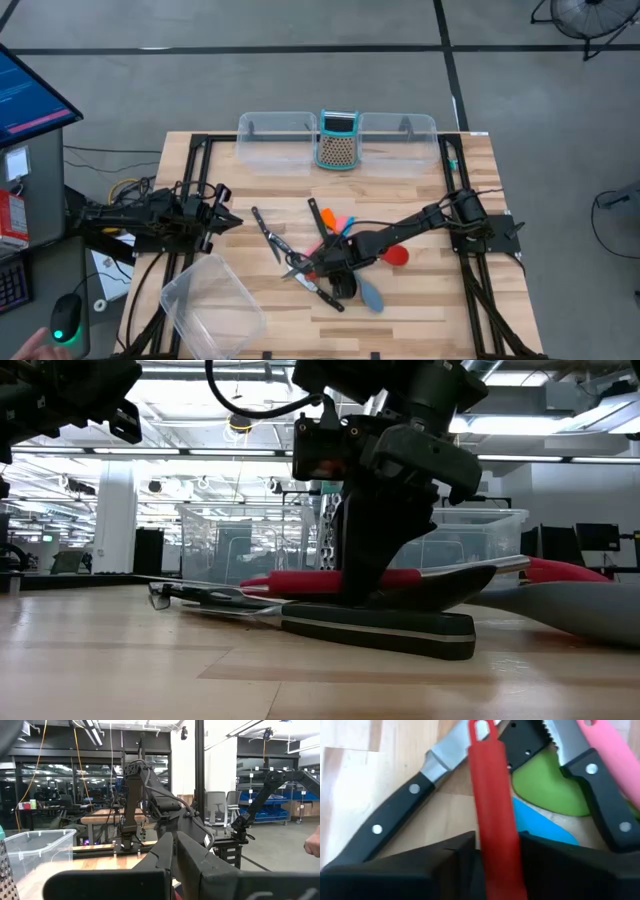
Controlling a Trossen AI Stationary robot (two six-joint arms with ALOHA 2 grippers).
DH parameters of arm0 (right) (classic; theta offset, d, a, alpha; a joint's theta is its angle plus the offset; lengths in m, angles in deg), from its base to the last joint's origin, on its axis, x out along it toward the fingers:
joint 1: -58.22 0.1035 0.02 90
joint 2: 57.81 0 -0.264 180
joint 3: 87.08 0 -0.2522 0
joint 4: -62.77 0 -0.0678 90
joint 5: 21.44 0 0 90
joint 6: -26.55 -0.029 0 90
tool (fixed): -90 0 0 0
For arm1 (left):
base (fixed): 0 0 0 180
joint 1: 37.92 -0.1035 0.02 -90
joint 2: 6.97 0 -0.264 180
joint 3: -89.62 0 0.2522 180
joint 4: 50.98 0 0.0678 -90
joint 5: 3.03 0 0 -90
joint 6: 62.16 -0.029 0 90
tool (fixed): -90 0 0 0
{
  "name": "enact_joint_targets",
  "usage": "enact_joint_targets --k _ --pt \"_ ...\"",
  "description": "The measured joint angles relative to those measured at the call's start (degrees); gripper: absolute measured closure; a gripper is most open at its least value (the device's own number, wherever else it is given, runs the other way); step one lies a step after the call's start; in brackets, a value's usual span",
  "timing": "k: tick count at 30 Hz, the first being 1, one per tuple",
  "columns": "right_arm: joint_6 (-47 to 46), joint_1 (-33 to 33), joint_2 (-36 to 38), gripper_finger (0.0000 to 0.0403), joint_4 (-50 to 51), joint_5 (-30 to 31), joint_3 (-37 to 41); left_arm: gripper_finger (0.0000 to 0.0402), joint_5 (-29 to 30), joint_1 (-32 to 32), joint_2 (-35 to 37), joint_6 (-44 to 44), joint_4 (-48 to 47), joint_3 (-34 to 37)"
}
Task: Pick & Place Kitchen Items
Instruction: Put the red serving spoon into the top left transparent bin
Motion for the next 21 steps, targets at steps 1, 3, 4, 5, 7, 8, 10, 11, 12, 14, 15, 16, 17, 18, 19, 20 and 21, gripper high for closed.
enact_joint_targets --k 1,3,4,5,7,8,10,11,12,14,15,16,17,18,19,20,21 --pt "0.3 0.0 0.0 0.0312 0.0 0.1 0.0 0.0399 0.0 0.0 0.0 0.0 0.0 0.0" --pt "-0.1 0.0 0.0 0.0331 0.0 0.1 0.0 0.0399 0.0 0.0 0.0 0.0 0.0 0.0" --pt "-0.2 0.0 0.0 0.033 0.0 0.1 0.0 0.0399 0.0 0.0 0.0 0.0 0.0 0.0" --pt "-0.3 0.0 0.0 0.033 0.0 0.1 0.0 0.0399 0.0 0.0 0.0 0.0 0.0 0.0" --pt "-0.8 0.0 0.0 0.033 0.1 0.1 0.0 0.0399 0.0 0.0 0.0 0.0 0.0 0.0" --pt "-0.8 0.0 0.0 0.033 0.5 0.1 -0.3 0.0399 0.0 0.0 0.0 0.0 0.0 0.0" --pt "-0.9 0.0 0.7 0.033 2.5 0.3 -1.1 0.0399 0.0 0.0 0.0 0.0 0.0 0.0" --pt "-0.9 0.0 1.5 0.033 3.6 1.0 -1.5 0.0399 0.0 0.0 0.0 0.0 0.0 0.0" --pt "-0.9 0.0 2.3 0.033 3.6 1.8 -2.1 0.0399 0.0 0.0 0.0 0.0 0.0 0.0" --pt "-0.6 -0.2 5.2 0.033 4.5 3.2 -2.5 0.0399 0.0 0.0 0.0 0.0 0.0 0.0" --pt "-0.5 -0.4 6.9 0.033 4.9 3.7 -2.6 0.0399 0.0 0.0 0.0 0.0 0.0 0.0" --pt "-0.5 -0.7 8.5 0.033 4.1 4.5 -2.7 0.0399 0.0 0.0 0.0 0.0 0.0 0.0" --pt "0.0 -1.1 10.6 0.033 3.2 5.3 -2.8 0.0399 0.0 0.0 0.0 0.0 0.0 0.0" --pt "0.4 -1.4 12.7 0.033 2.7 6.6 -2.8 0.0399 0.0 0.0 -0.2 0.0 0.0 0.0" --pt "1.1 -1.7 14.9 0.033 1.7 8.1 -2.8 0.0399 0.0 0.0 -0.3 0.0 0.1 0.0" --pt "2.1 -1.9 17.2 0.033 -0.3 10.1 -2.8 0.0399 0.0 0.0 -0.4 0.0 0.0 0.0" --pt "3.4 -2.3 19.4 0.033 -2.7 12.1 -2.8 0.0399 0.0 0.0 -0.5 0.0 0.0 0.0"
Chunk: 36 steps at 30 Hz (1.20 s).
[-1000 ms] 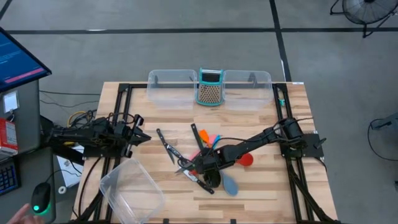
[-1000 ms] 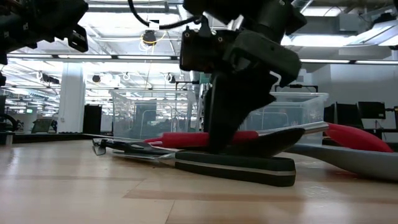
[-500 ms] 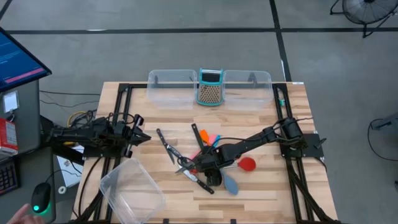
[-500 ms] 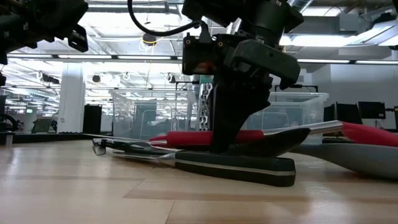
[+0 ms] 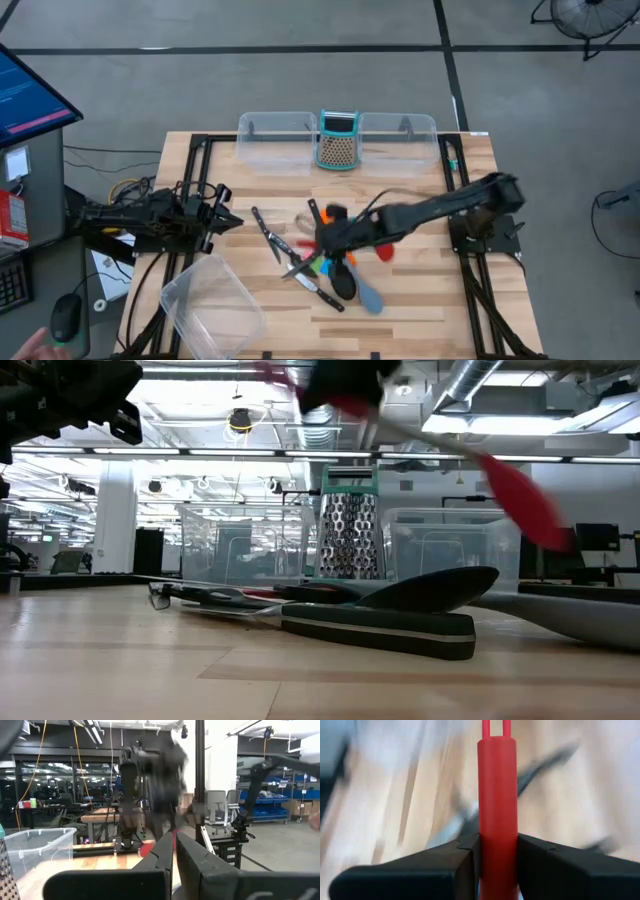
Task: Pick & Place Kitchen Items
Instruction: Put the red serving spoon into the top left transparent bin
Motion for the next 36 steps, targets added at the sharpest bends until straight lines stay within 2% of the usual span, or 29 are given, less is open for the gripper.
enact_joint_targets --k 4,9,13,16,19,26,32,36 --pt "9.9 -1.7 7.4 0.033 -14.2 7.9 -0.1 0.0399 0.0 0.0 -0.5 0.0 0.2 0.0" --pt "25.0 -6.8 10.6 0.033 -35.6 8.6 -0.2 0.0399 0.0 0.0 -0.7 0.0 0.2 0.0" --pt "28.6 -13.9 9.1 0.033 -49.9 1.7 -0.2 0.0399 0.0 0.0 -0.7 0.0 0.3 0.0" --pt "25.6 -20.3 5.1 0.033 -60.8 -5.3 -0.2 0.0399 0.0 0.0 -0.7 0.0 0.3 0.0" --pt "22.2 -25.7 -0.8 0.033 -68.8 -7.7 -1.2 0.0399 0.0 0.0 -0.7 0.0 0.3 0.0" --pt "20.7 -32.5 -16.8 0.033 -70.8 -8.5 -15.1 0.0399 0.0 0.0 -0.7 0.0 0.4 0.0" --pt "17.0 -34.8 -29.6 0.033 -67.8 -12.6 -31.4 0.0399 0.0 0.0 -0.7 0.0 0.4 0.0" --pt "14.9 -35.4 -35.8 0.033 -63.6 -16.5 -38.4 0.0399 0.0 0.0 -0.7 0.0 0.4 0.0"
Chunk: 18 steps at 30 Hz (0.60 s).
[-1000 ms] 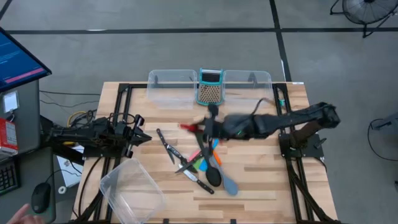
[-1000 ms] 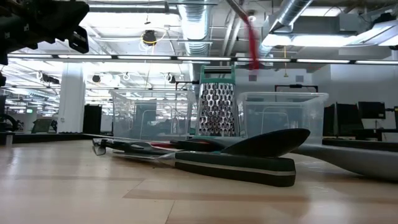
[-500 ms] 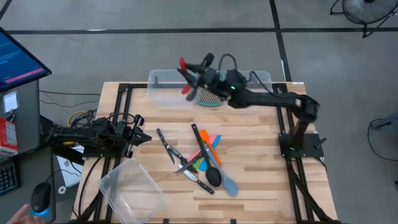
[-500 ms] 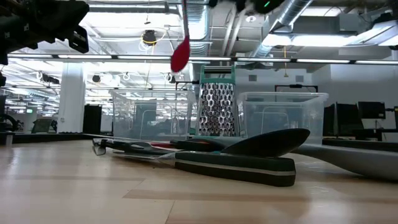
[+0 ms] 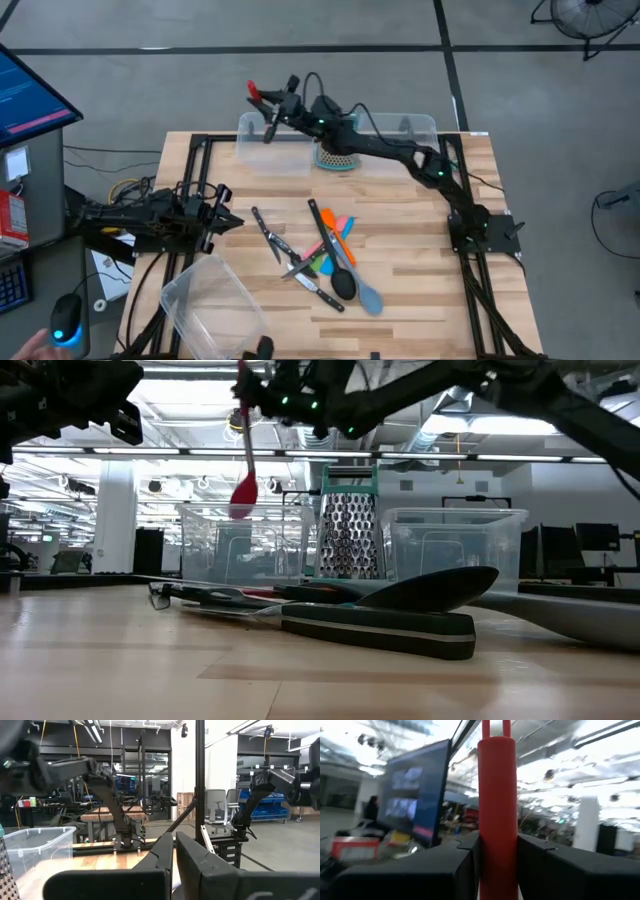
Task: Pick & Place Kitchen Items
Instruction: Put the red serving spoon into the top left transparent bin
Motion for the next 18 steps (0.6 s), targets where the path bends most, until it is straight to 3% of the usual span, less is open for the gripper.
enact_joint_targets --k 9,18 --pt "-9.5 -2.3 -3.5 0.033 2.8 -12.4 -1.7 0.0399 0.0 0.0 0.0 0.0 0.0 0.0" --pt "-11.3 -3.8 -3.4 0.033 0.8 -16.0 -1.8 0.0399 0.0 0.0 0.0 0.0 0.0 0.0"
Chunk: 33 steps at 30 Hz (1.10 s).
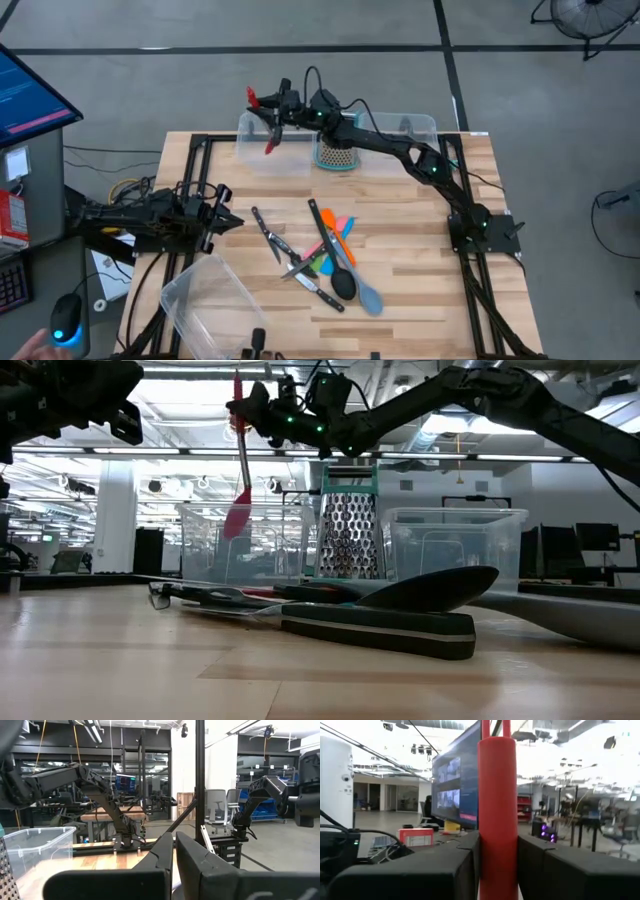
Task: Pick & Place Kitchen Items
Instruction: Put the red serving spoon into the top left transparent bin
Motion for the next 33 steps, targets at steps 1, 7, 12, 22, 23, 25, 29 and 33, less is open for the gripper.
enact_joint_targets --k 1,7,12,22,23,25,29,33 --pt "0.5 0.0 0.0 0.033 -0.1 0.0 0.0 0.0399 0.0 0.0 0.0 0.0 0.0 0.0" --pt "-1.5 0.0 -0.1 0.033 -13.7 -0.8 4.5 0.0399 0.0 0.0 0.0 0.0 0.0 0.0" --pt "-6.8 -0.2 -0.1 0.033 -26.7 0.7 12.5 0.0399 0.0 0.0 0.0 0.0 0.0 0.0" --pt "-3.7 0.8 -0.1 0.033 -22.6 6.3 14.7 0.0399 0.0 0.0 0.0 0.0 0.0 0.0" --pt "-3.1 1.0 -0.1 0.033 -21.1 7.0 14.7 0.0399 0.0 0.0 0.0 0.0 0.0 0.0" --pt "-2.2 1.3 -0.1 0.033 -19.0 8.0 14.7 0.0399 0.0 0.0 0.0 0.0 0.0 0.0" --pt "-1.9 1.7 -0.1 0.0312 -17.6 9.9 14.7 0.0399 0.0 0.0 0.0 0.0 0.0 0.0" --pt "-1.8 1.8 -0.1 0.027 -17.3 11.6 14.7 0.0399 0.0 0.0 0.0 0.0 0.0 0.0"
